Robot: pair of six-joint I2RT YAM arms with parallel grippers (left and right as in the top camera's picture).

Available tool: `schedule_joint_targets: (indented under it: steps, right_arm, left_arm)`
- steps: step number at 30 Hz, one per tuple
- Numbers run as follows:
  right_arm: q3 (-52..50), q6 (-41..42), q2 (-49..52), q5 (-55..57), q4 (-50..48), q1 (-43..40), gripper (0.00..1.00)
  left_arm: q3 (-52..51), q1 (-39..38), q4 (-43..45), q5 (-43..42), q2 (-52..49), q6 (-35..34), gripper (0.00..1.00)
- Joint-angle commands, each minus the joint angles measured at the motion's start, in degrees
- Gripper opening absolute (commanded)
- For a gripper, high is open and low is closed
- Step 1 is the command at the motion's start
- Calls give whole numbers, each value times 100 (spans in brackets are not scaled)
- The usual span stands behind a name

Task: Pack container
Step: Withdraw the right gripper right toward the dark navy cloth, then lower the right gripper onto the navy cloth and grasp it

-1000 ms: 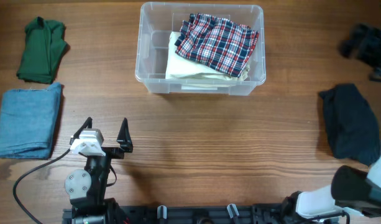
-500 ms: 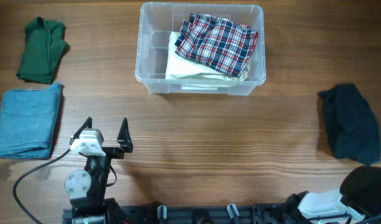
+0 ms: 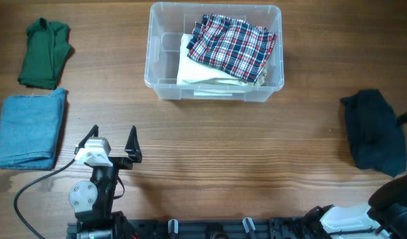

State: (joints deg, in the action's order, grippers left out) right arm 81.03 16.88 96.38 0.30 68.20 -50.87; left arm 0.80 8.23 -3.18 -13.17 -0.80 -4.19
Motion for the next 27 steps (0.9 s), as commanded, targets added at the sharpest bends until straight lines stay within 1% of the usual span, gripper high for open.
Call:
schedule_joint_targets:
  steps: [1, 5, 12, 20, 27]
  right_arm:
    - [-306, 131, -11, 39, -291, -404, 100]
    - [-691, 127, -11, -164, -743, -621, 100]
    - [-1427, 186, -11, -162, -1499, -658, 100]
    - [-1534, 286, -11, -160, -1574, -660, 100]
    - [-2216, 560, -11, -162, -1878, -660, 100]
  left_arm:
    - [-48, 26, 0, 59, 42, -74, 100]
    - [-48, 26, 0, 59, 42, -74, 100]
    - [-48, 26, 0, 59, 42, -76, 100]
    - [-48, 26, 0, 59, 42, -76, 100]
    - [-48, 26, 0, 59, 42, -74, 100]
